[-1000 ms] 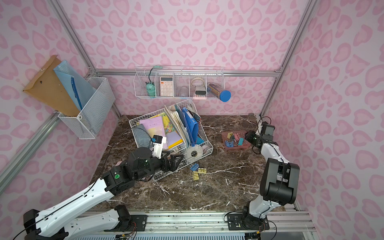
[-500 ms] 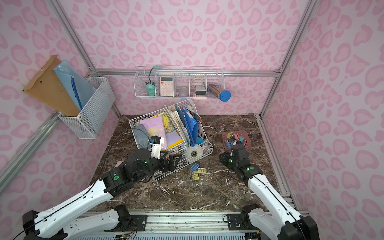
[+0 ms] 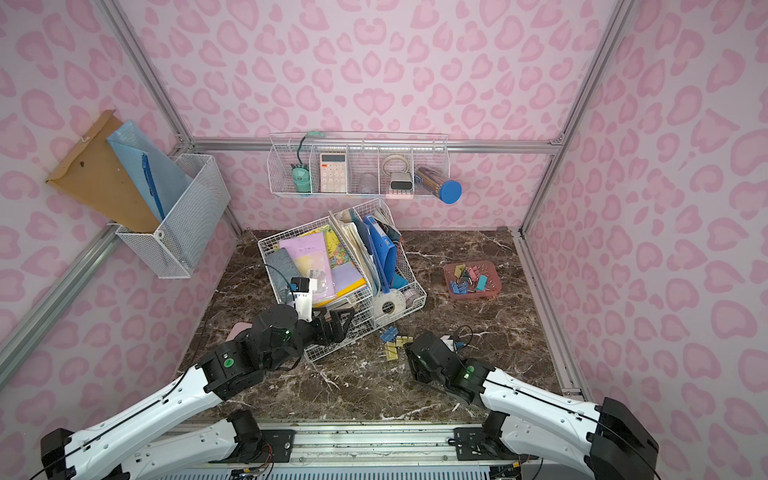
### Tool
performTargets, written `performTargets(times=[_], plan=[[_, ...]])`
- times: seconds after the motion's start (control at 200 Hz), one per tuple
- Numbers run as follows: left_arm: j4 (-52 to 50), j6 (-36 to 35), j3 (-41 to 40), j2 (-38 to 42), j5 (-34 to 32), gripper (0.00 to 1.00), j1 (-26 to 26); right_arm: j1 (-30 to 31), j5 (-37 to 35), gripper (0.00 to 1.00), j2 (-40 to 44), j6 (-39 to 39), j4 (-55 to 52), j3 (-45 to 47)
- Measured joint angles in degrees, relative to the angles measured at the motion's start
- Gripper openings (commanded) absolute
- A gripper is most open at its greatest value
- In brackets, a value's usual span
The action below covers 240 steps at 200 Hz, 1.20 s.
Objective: Put the binder clips in the storage box
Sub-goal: Pick up the binder clip at the center of the board.
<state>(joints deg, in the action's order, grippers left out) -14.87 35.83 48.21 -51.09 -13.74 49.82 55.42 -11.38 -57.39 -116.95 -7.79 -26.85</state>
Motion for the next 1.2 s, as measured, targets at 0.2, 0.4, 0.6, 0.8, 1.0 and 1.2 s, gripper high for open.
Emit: performTargets(times=[0.2,0.4,0.6,0.8,1.0,1.2], plan=[[0.0,-0.02,-0.15,0.85,-0.68,0.97,0.0,-4.22,-0.04,0.45,-2.19,-1.92,3.19,0.22],[-0.04,-0.02,-0.15,0.52,-0.87,0.97,0.0,-7.13,2.34,0.43,-5.35,-1.86,6.54,0.79],[-0.04,-0.04,-0.15,0.44,-1.22,0.97,-0.04,-7.43,4.79,0.43,-9.75,-1.66,10.56,0.79],[-0.85,-0.04,-0.13,0.2,-1.75,0.97,-0.04,-7.65,6.01,0.37,-12.9,0.0,12.76,-0.11],[-1.86,-0.11,0.13,0.07,-1.99,0.98,-0.04,-7.78,7.21,0.28,-15.89,0.68,14.51,0.0],[-2.01,-0.26,0.33,-0.26,-2.21,0.98,-0.07,-7.91,7.61,0.16,-17.16,2.03,15.41,0.17]])
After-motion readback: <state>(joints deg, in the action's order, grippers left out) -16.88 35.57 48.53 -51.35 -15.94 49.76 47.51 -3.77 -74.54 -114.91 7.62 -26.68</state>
